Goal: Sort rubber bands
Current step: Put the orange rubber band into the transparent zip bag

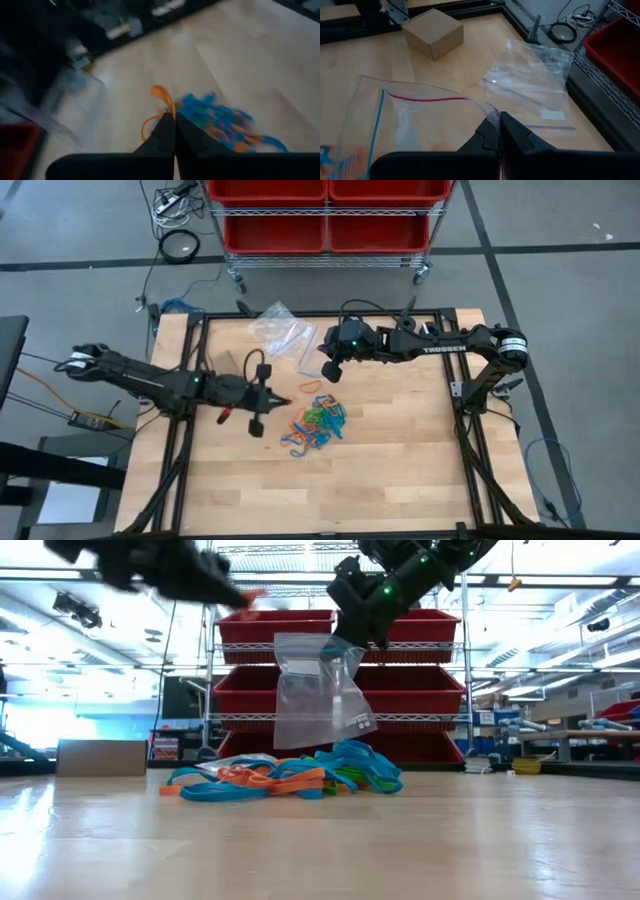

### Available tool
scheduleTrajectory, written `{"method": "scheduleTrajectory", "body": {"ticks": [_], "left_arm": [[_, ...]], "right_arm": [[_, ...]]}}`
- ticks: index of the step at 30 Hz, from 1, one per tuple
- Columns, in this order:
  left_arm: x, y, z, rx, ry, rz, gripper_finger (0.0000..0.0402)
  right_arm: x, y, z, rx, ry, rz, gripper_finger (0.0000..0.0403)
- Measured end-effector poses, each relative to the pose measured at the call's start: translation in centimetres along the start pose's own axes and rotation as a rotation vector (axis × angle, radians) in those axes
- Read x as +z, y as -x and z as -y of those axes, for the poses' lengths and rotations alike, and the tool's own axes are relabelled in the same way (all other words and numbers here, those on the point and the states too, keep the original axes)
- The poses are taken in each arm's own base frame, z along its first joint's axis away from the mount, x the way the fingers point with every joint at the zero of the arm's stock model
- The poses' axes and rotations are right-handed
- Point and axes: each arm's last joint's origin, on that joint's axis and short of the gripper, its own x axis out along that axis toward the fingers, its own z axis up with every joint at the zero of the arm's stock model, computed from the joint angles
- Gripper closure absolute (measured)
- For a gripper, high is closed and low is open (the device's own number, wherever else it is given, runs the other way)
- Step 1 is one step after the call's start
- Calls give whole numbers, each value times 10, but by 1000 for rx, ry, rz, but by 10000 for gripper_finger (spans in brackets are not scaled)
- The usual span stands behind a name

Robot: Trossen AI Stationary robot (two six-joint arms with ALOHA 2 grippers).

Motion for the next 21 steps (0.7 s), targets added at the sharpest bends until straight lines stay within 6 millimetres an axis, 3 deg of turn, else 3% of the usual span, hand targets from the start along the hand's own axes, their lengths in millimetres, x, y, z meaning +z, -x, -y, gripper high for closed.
{"method": "scheduleTrajectory", "body": {"ticks": [9, 17, 21], "left_arm": [[17, -24, -41, 143, -37, -46, 398], [21, -51, -60, 132, -42, -89, 396], [20, -55, -64, 125, -36, -119, 372]], "right_arm": [[1, 1, -4, 12, 2, 13, 403], [1, 1, -4, 11, -3, 17, 403], [1, 1, -4, 11, -3, 16, 403]]}}
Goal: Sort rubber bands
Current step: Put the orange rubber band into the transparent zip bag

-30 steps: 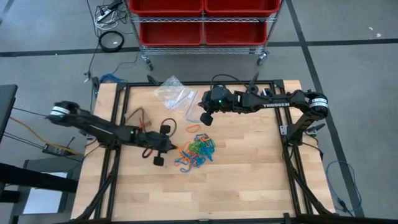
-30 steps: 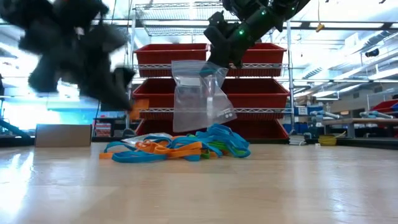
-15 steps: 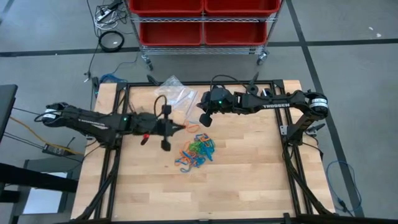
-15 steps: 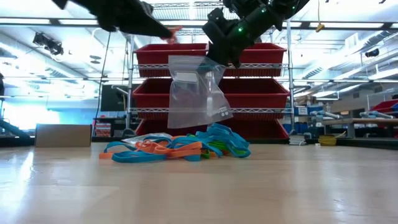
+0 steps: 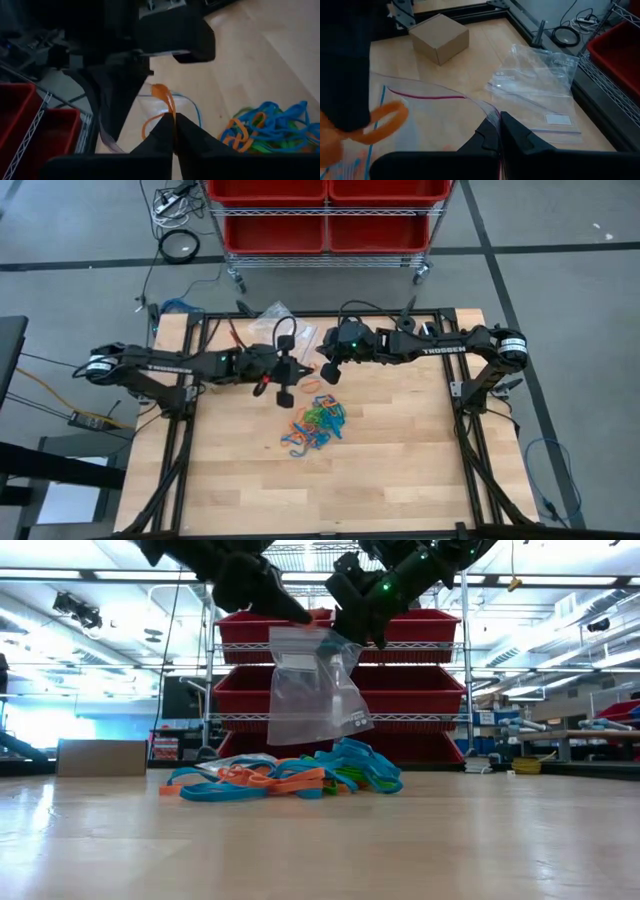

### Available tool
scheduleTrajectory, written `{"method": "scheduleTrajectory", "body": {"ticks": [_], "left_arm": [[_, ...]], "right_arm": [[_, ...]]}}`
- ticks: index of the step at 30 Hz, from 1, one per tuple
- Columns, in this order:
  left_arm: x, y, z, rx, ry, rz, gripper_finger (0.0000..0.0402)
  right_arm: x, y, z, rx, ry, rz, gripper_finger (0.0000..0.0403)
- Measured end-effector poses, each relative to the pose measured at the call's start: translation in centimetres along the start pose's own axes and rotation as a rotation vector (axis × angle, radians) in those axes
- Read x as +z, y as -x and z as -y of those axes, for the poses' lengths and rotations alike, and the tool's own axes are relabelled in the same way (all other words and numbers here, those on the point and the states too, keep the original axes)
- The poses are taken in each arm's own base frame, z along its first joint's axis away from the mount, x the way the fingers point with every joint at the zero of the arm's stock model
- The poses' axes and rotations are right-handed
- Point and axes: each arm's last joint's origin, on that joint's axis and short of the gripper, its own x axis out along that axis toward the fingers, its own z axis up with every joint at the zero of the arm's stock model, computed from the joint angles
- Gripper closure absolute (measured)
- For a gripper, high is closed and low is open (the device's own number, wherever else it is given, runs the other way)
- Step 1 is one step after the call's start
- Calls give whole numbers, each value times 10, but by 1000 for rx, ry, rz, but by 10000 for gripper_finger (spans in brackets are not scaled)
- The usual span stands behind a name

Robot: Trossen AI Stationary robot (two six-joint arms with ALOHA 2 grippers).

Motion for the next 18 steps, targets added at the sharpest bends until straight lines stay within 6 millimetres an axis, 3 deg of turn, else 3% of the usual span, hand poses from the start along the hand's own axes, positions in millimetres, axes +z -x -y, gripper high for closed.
{"method": "scheduleTrajectory", "body": {"ticks": [10, 18], "left_arm": [[-1, 0, -5, 34, 45, -5, 262], [7, 15, -1, -35, 80, 46, 228]], "right_arm": [[0, 0, 0, 1, -7, 1, 403], [0, 0, 0, 1, -9, 0, 403]]}}
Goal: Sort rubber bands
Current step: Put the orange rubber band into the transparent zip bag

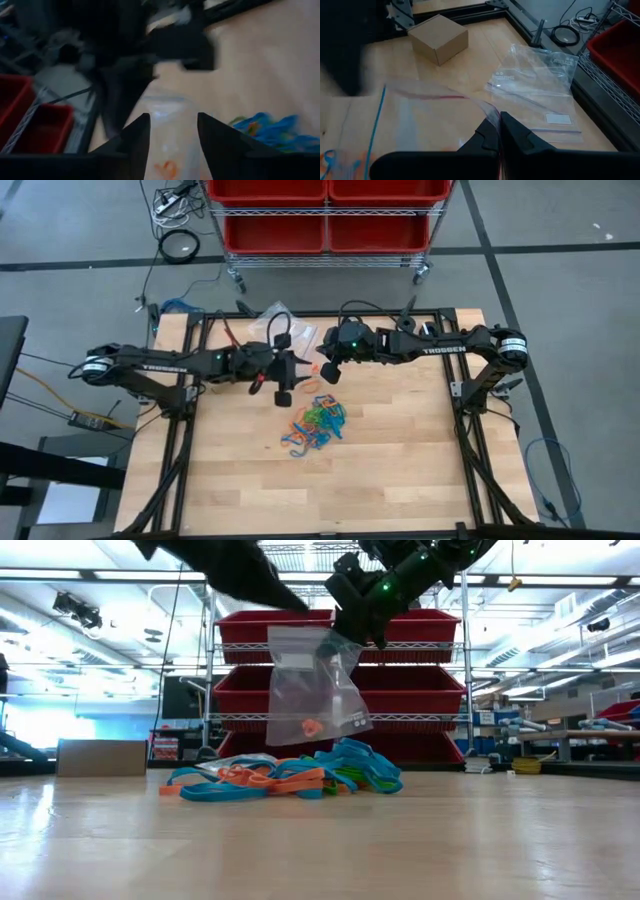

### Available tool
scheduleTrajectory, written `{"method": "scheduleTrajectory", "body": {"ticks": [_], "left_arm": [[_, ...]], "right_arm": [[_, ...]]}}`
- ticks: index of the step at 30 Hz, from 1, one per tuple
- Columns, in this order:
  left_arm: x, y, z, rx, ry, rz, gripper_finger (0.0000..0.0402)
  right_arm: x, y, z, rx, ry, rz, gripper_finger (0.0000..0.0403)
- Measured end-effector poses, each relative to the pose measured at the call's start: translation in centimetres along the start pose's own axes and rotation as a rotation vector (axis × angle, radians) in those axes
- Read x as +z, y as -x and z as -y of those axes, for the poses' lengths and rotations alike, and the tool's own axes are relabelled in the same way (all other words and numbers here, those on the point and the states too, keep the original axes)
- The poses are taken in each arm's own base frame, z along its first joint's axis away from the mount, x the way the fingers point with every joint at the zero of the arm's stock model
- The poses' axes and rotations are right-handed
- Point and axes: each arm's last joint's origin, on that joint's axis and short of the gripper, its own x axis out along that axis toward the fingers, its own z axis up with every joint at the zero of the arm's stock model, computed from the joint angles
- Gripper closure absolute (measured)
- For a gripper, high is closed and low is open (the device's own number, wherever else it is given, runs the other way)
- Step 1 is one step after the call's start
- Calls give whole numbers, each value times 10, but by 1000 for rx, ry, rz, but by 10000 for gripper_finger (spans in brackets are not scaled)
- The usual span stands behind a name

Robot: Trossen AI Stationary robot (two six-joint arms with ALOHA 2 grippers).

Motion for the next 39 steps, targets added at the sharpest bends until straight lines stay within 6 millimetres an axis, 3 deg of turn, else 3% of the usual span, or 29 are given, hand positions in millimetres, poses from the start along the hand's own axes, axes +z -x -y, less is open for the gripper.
{"method": "scheduleTrajectory", "body": {"ticks": [7, 11, 18, 24, 39], "left_arm": [[11, 39, 23, -69, -48, -10, 229], [-14, 41, 41, -150, -30, -169, 229], [-83, 16, 79, -255, 93, -226, 229], [-128, -1, 89, -224, 211, -154, 229], [-150, -76, 96, -206, 188, -269, 232]], "right_arm": [[0, 0, 0, 0, 0, 0, 403], [0, 0, 0, 0, 0, 0, 403], [0, 0, 0, 8, -10, 1, 403], [1, 0, -1, 19, -12, 10, 403], [2, 0, -1, 21, -14, 22, 403]]}}
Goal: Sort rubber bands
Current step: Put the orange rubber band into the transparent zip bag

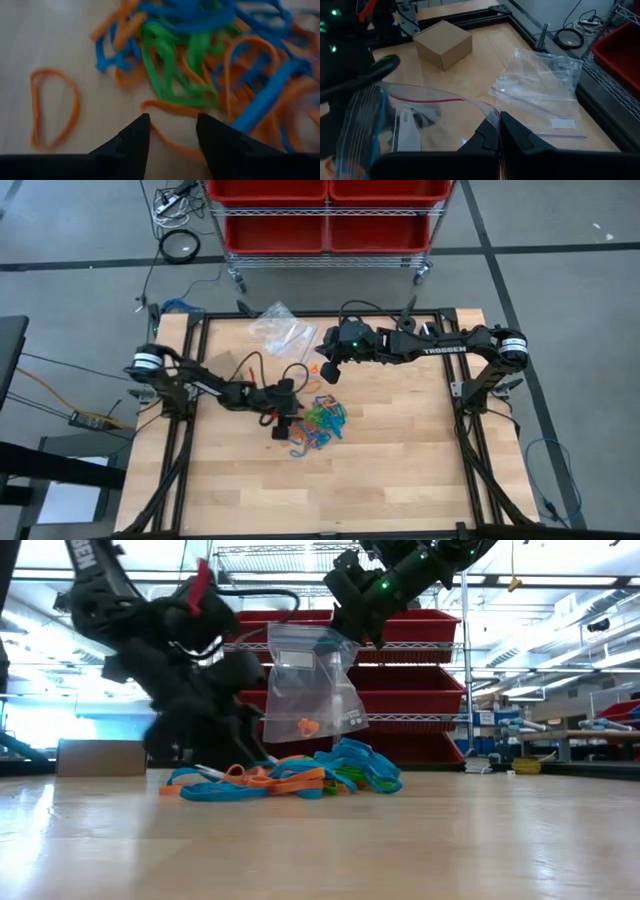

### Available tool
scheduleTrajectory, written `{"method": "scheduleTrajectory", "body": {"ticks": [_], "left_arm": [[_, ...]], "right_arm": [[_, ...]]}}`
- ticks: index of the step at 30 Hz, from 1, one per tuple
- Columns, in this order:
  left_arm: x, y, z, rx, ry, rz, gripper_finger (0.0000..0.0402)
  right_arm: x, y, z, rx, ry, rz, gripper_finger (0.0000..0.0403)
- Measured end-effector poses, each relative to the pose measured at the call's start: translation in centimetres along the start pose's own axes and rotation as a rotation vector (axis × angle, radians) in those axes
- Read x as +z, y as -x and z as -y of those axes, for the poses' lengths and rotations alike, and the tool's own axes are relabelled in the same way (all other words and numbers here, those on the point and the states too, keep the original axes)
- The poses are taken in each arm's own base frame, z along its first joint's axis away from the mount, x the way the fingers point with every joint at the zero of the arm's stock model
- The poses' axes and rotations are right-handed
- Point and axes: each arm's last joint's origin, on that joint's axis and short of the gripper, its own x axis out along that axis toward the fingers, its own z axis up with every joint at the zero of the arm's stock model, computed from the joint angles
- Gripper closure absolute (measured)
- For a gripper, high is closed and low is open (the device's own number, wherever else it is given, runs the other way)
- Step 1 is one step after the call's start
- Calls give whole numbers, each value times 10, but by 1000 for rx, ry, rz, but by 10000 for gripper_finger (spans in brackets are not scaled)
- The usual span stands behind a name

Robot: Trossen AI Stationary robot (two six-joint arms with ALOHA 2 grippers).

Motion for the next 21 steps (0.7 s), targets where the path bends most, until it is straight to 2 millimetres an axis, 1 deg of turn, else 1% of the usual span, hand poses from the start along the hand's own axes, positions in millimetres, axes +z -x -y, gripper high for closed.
{"method": "scheduleTrajectory", "body": {"ticks": [2, 4, 6, 8, 9, 12, 15, 18, 21], "left_arm": [[-1, -8, -2, 18, 4, -23, 244], [0, -13, -3, 24, 7, -25, 268], [0, -14, -3, 23, -3, -26, 309], [1, -13, -3, 15, -30, -24, 363], [1, -11, -4, 10, -43, -30, 382], [4, -4, -5, 8, -59, -44, 395], [5, 8, -6, 3, -70, -81, 398], [9, 24, -8, 15, -75, -107, 399], [20, 44, -11, 52, -89, -67, 400]], "right_arm": [[0, 0, 0, 1, 0, 1, 403], [0, 0, 0, 5, 0, -3, 403], [0, 0, 0, 7, 0, -3, 403], [0, 0, 0, 7, 1, -5, 403], [0, 0, 0, 7, 0, -5, 403], [-1, 0, -1, 8, 1, -6, 403], [-1, 0, -1, 8, 2, -9, 403], [-1, 0, -1, 8, 2, -9, 403], [-1, 0, -1, 8, 2, -9, 403]]}}
